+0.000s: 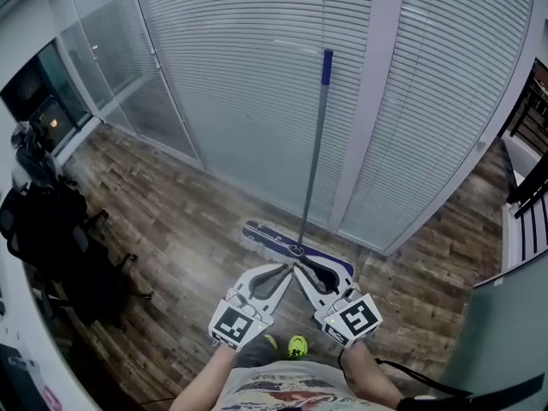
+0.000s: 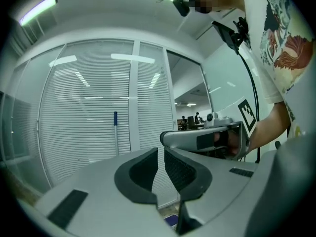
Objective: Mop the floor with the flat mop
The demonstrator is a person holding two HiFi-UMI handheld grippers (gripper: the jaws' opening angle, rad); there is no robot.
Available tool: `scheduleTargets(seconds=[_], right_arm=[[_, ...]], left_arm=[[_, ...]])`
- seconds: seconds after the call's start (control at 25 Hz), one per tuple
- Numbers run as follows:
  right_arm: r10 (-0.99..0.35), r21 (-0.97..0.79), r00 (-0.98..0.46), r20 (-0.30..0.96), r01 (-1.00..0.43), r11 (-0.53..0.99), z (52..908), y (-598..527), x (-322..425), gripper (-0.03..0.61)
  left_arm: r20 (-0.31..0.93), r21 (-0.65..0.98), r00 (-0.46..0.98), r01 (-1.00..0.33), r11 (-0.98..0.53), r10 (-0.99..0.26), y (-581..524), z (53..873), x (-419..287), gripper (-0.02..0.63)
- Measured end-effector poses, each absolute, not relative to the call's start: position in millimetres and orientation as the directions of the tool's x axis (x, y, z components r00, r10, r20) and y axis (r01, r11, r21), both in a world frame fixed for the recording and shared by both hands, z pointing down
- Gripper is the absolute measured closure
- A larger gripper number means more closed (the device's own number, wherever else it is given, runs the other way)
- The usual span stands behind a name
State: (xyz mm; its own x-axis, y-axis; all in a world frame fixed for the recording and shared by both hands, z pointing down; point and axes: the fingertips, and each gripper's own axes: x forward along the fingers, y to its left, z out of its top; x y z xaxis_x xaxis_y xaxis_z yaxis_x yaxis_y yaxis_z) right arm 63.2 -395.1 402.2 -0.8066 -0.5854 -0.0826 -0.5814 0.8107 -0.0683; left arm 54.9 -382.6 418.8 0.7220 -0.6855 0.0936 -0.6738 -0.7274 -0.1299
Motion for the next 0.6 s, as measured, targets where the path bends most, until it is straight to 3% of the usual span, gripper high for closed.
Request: scheduleTargets(seconds=[0.32, 0.6], right_arm=[[-0.611, -0.08, -0.791, -0.029, -0.607, 0.79, 421.8, -476.8, 49.7, 0.526], [-0.684, -0.054, -0.729, -0.021, -0.682, 0.729, 409.1, -605.0, 38.1, 0.525]], left_arm=[[0.131, -0.113, 0.748, -0.641, -0.759, -0.651, -464.5, 443.1, 45.0, 0.595], [0.128, -0.142, 0.8, -0.57, -0.81, -0.586, -594.0, 434.0, 42.6, 0.54]])
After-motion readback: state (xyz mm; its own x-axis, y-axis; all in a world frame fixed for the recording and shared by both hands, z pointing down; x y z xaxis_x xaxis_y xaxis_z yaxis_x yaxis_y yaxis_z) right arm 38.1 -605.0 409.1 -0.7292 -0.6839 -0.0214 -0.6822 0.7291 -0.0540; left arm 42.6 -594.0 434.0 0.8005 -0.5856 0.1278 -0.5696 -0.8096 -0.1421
